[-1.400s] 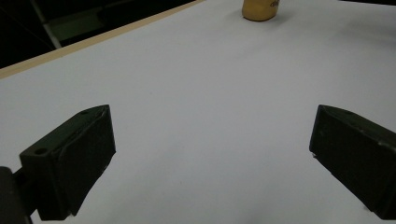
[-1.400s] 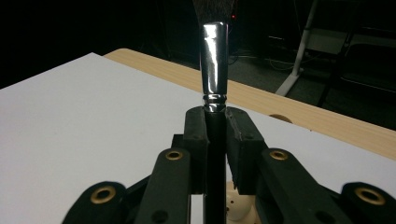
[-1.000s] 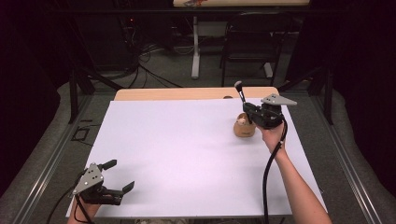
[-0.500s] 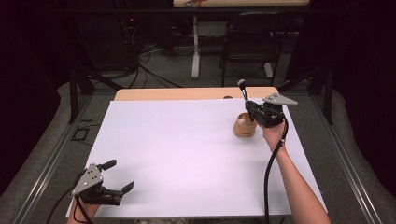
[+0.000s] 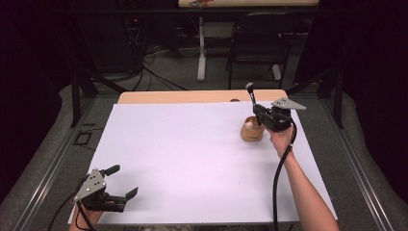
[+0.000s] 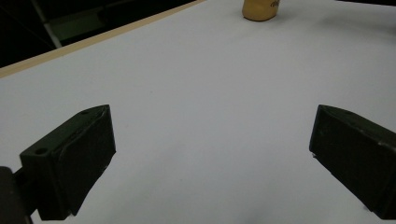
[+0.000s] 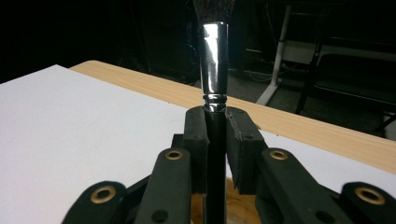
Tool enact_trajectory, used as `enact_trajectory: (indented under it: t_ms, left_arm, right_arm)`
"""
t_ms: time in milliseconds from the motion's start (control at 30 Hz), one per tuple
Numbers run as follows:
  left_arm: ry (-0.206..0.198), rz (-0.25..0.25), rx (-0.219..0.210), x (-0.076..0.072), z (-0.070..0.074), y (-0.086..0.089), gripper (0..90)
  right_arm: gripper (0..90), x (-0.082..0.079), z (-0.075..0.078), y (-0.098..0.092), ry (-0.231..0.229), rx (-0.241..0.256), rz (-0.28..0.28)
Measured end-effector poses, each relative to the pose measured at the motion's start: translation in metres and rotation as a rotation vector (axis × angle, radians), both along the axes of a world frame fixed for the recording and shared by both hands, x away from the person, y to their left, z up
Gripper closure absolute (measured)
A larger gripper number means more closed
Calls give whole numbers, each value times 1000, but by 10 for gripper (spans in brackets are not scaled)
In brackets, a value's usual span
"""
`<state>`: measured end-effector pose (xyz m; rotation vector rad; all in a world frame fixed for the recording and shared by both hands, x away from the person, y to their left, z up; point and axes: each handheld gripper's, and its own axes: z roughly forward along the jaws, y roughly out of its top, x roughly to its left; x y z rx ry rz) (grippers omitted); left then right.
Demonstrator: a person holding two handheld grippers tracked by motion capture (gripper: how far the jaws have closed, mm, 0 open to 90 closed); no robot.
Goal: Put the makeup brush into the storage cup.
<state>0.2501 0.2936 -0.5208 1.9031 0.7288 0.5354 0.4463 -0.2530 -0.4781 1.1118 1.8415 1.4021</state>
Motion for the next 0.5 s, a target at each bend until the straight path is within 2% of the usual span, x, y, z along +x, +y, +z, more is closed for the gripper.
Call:
enact_trajectory:
  t_ms: [500]
  left_arm:
    - [3,1,-2,0,-1,0,5]
  right_arm:
    - [792,9,-15,-3,25,1,0]
